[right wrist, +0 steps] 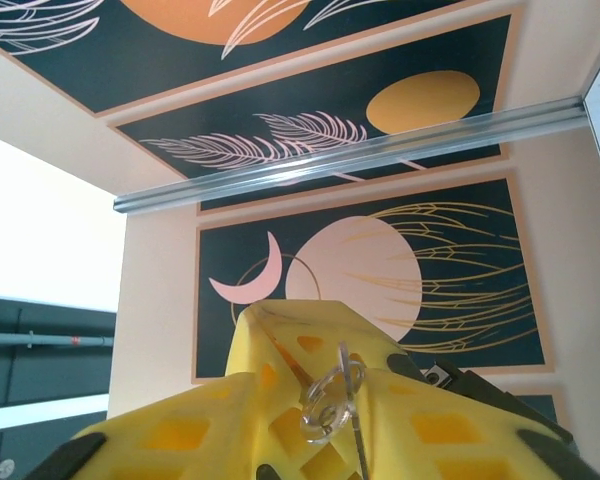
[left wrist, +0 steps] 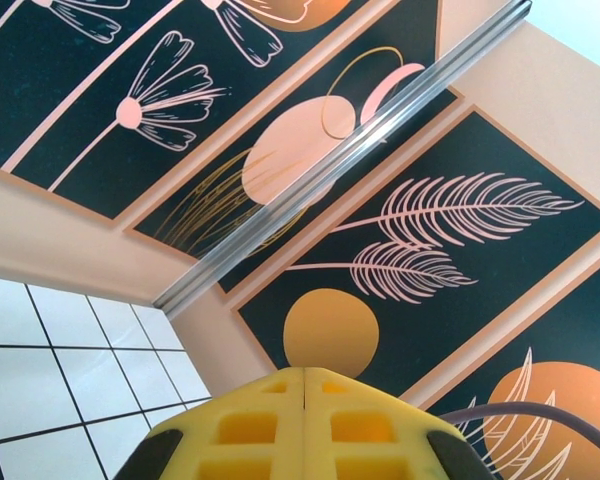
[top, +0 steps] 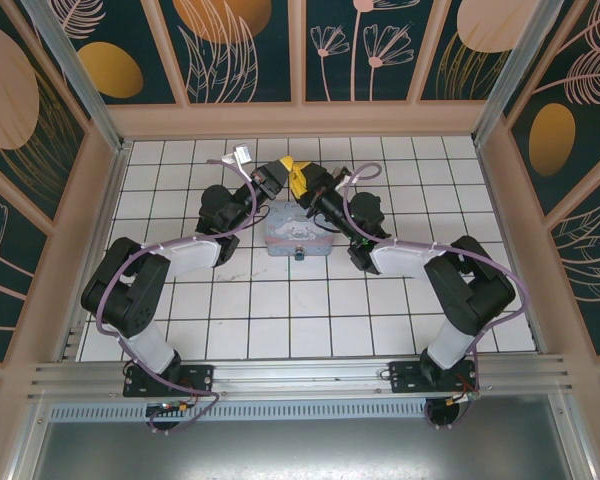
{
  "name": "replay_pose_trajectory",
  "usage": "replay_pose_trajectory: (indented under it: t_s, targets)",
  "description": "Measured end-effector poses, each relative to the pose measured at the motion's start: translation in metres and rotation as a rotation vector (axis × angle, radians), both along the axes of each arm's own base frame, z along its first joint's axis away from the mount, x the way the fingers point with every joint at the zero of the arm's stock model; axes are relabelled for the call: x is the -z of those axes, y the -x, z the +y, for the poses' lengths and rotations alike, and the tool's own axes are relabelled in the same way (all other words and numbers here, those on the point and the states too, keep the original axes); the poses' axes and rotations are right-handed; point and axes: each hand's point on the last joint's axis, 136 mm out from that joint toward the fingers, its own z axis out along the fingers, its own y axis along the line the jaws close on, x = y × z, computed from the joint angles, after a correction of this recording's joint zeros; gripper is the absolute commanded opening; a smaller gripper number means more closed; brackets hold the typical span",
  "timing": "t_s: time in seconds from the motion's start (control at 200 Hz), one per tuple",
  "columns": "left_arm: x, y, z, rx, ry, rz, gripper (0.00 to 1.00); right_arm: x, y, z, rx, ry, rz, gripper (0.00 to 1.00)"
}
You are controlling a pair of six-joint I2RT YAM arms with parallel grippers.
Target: Unlock the padlock with the key
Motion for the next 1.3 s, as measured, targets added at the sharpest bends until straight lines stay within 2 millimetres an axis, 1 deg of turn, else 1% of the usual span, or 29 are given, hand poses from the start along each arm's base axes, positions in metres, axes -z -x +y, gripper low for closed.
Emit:
replay_pose_trajectory:
  t_s: [0.13,0.25,0.31,0.591,0.726,0.806,0.881,0.921,0.961,1.036,1.086,1.181,1.296]
  targets:
    - [0.0,0.0,0.0,0.0,0.001,0.002,0.0,0.005,-0.001,0.001,-0.002,0.004,0.01,0.13]
    - [0.002,-0.001,0.001,-0.005,0.006,0.009,0.0,0.002,-0.002,0.001,-0.002,-0.004,0.007,0.04]
    - [0.003,-0.002,0.001,-0.006,0.011,0.01,0.0,0.002,-0.002,0.001,0.0,-0.004,0.007,0.0]
    - [0.007,-0.004,0.001,-0.003,0.018,0.021,0.0,0.006,-0.005,0.0,0.006,0.003,0.011,0.0]
    - [0.01,-0.005,0.0,0.0,0.02,0.046,0.37,0.007,-0.006,-0.001,0.007,0.015,0.002,0.0]
    - [0.019,-0.008,0.0,-0.005,0.006,0.087,0.5,0.011,-0.008,-0.006,0.024,0.044,-0.003,0.0]
    - [0.025,-0.01,0.001,-0.009,-0.008,0.14,0.57,0.018,-0.01,-0.014,0.046,0.091,-0.002,0.0]
    - [0.027,-0.01,0.003,-0.012,-0.016,0.172,0.61,0.021,-0.01,-0.019,0.057,0.12,-0.001,0.0]
    - [0.026,-0.011,0.005,-0.016,-0.022,0.194,0.63,0.022,-0.009,-0.023,0.069,0.148,-0.007,0.0]
    - [0.02,-0.014,0.007,-0.022,-0.038,0.233,0.64,0.023,-0.006,-0.033,0.092,0.207,-0.029,0.0]
    - [0.014,-0.015,0.007,-0.023,-0.045,0.254,0.68,0.022,-0.004,-0.038,0.105,0.242,-0.049,0.0]
    - [0.008,-0.016,0.006,-0.008,-0.045,0.298,0.69,0.02,0.001,-0.046,0.129,0.316,-0.098,0.0]
    - [0.011,-0.011,0.0,0.05,-0.024,0.354,0.69,0.024,0.005,-0.049,0.141,0.383,-0.139,0.0]
